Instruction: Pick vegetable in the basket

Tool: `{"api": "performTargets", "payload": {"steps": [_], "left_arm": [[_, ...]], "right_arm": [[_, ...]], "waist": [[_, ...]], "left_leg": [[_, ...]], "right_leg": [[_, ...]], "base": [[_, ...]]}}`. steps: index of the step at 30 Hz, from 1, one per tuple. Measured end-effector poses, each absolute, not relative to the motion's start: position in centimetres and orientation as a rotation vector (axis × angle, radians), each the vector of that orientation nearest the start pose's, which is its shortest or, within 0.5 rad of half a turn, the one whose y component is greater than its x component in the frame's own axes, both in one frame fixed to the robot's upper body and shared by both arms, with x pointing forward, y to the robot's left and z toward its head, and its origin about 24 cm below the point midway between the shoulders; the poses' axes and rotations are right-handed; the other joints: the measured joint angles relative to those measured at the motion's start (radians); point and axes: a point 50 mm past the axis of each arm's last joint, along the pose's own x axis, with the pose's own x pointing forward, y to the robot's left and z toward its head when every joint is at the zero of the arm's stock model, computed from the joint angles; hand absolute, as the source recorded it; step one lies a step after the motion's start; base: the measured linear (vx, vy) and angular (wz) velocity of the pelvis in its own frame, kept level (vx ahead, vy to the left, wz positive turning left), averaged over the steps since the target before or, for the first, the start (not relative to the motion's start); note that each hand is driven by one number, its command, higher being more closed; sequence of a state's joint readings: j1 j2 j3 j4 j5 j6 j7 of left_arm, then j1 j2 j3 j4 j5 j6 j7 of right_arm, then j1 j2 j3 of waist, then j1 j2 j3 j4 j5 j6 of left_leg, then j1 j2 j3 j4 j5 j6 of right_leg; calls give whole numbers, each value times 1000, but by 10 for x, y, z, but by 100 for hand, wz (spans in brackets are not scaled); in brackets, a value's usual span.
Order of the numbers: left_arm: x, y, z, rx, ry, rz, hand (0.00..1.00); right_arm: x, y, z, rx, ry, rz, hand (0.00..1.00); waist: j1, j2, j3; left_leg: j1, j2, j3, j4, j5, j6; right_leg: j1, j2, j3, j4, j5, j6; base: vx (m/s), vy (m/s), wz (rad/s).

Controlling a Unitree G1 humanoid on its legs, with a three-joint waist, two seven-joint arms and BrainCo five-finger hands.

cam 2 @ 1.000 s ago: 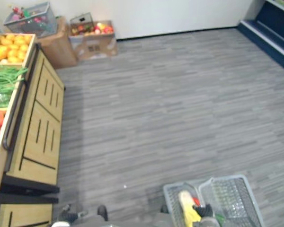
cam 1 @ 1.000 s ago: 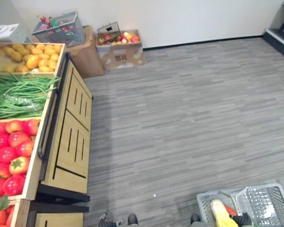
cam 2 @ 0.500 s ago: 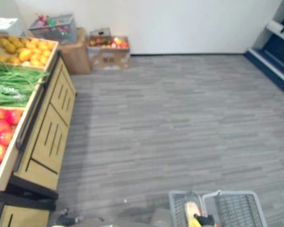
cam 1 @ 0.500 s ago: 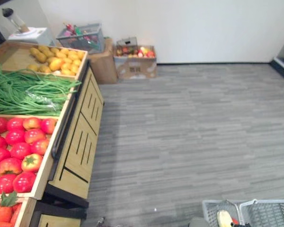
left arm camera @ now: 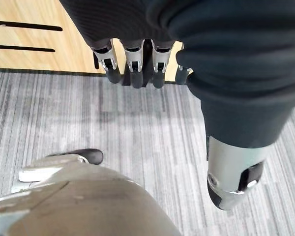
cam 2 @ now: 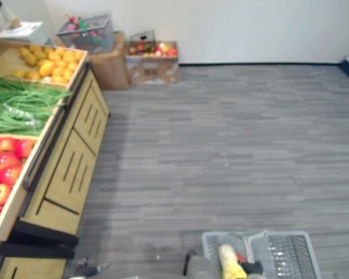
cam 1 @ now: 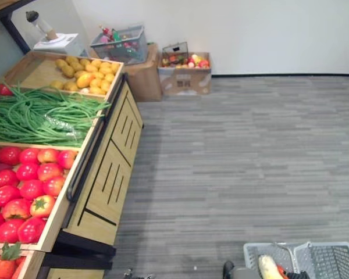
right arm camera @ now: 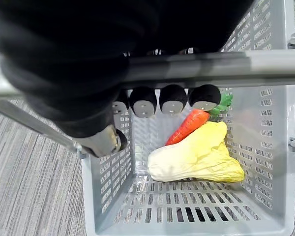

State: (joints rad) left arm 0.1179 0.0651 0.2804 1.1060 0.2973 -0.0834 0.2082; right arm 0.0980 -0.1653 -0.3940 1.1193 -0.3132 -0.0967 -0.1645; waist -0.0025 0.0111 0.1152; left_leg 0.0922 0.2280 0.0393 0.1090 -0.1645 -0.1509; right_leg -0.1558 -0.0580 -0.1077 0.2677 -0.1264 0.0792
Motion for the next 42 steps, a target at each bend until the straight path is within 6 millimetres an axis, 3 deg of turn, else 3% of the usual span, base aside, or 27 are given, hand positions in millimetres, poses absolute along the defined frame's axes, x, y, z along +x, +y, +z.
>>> {"api": "performTargets", "payload": {"steps": [4, 6, 9, 10, 11, 12, 14, 17, 20, 26, 32, 42], "left_arm": [[66, 222, -162, 298, 1138, 325, 0], [66, 224, -161, 313, 1136, 319, 0], [64, 223, -162, 319, 1143, 321, 0], [64, 224, -162, 322, 1142, 328, 0], [64, 224, -161, 323, 1138, 332, 0], [66, 222, -162, 320, 1136, 330, 0], [65, 216, -163, 305, 1142, 322, 0], [60, 226, -162, 333, 1155, 333, 0], [56, 234, -161, 359, 1164, 333, 0], [57, 230, -162, 391, 1164, 286, 0], [55, 224, -164, 363, 1175, 275, 0], [49, 218, -167, 283, 1203, 286, 0]], "right_arm": [[61, -261, -155, -300, 1151, -409, 100], [59, -258, -156, -297, 1160, -399, 100], [55, -262, -156, -308, 1169, -405, 100], [53, -261, -156, -307, 1172, -407, 100], [54, -261, -156, -305, 1166, -409, 100], [53, -263, -155, -309, 1167, -414, 100], [57, -270, -153, -324, 1155, -425, 100], [60, -255, -157, -304, 1153, -387, 100], [56, -246, -159, -295, 1163, -360, 100], [52, -250, -159, -309, 1171, -362, 100], [51, -250, -159, -294, 1175, -368, 100], [36, -243, -164, -205, 1222, -400, 100]], "waist": [[1, -10, -16], [2, -23, -23], [5, -16, -18], [4, -37, -9], [1, -32, -14], [1, -25, -13], [6, 7, -15], [4, -38, -17], [5, -62, -31], [-7, -54, -38], [-16, -27, -49], [-15, -24, -56]], "left_leg": [[-32, -8, -12, 62, 3, -5], [-87, -22, -28, 165, 3, -5], [-140, -30, -32, 301, 10, -16], [-142, -40, -32, 316, 21, -18], [-139, -40, -13, 240, -18, -10], [-139, -40, -8, 187, -18, -4], [-135, -36, -4, 42, 42, 0], [-105, -77, 39, 11, 44, 18], [-79, -106, 90, -19, 40, 33], [-41, -133, 146, -39, 31, 47], [-21, -125, 178, -63, 31, 47], [34, -106, 252, -84, 23, 37]], "right_leg": [[48, -5, -22, -71, 17, 8], [68, -15, -24, -107, 29, 11], [126, -26, -24, -146, 54, 3], [143, -52, -22, -156, 58, 2], [147, -64, -24, -168, 62, 6], [144, -64, -24, -169, 64, 10], [125, -44, -12, -169, 71, 26], [127, -75, 27, -186, 87, 48], [123, -100, 69, -208, 97, 65], [122, -118, 120, -234, 110, 85], [109, -104, 146, -237, 110, 85], [127, -79, 202, -275, 136, 78]], "base": [[49, 0, 20], [33, 19, 13], [50, 34, 5], [38, 82, 14], [20, 109, 11], [-4, 62, 4], [-25, 145, -21], [8, 180, -31], [18, 109, -37], [64, 75, -28], [67, -3, -16], [-6, -17, -21]]}}
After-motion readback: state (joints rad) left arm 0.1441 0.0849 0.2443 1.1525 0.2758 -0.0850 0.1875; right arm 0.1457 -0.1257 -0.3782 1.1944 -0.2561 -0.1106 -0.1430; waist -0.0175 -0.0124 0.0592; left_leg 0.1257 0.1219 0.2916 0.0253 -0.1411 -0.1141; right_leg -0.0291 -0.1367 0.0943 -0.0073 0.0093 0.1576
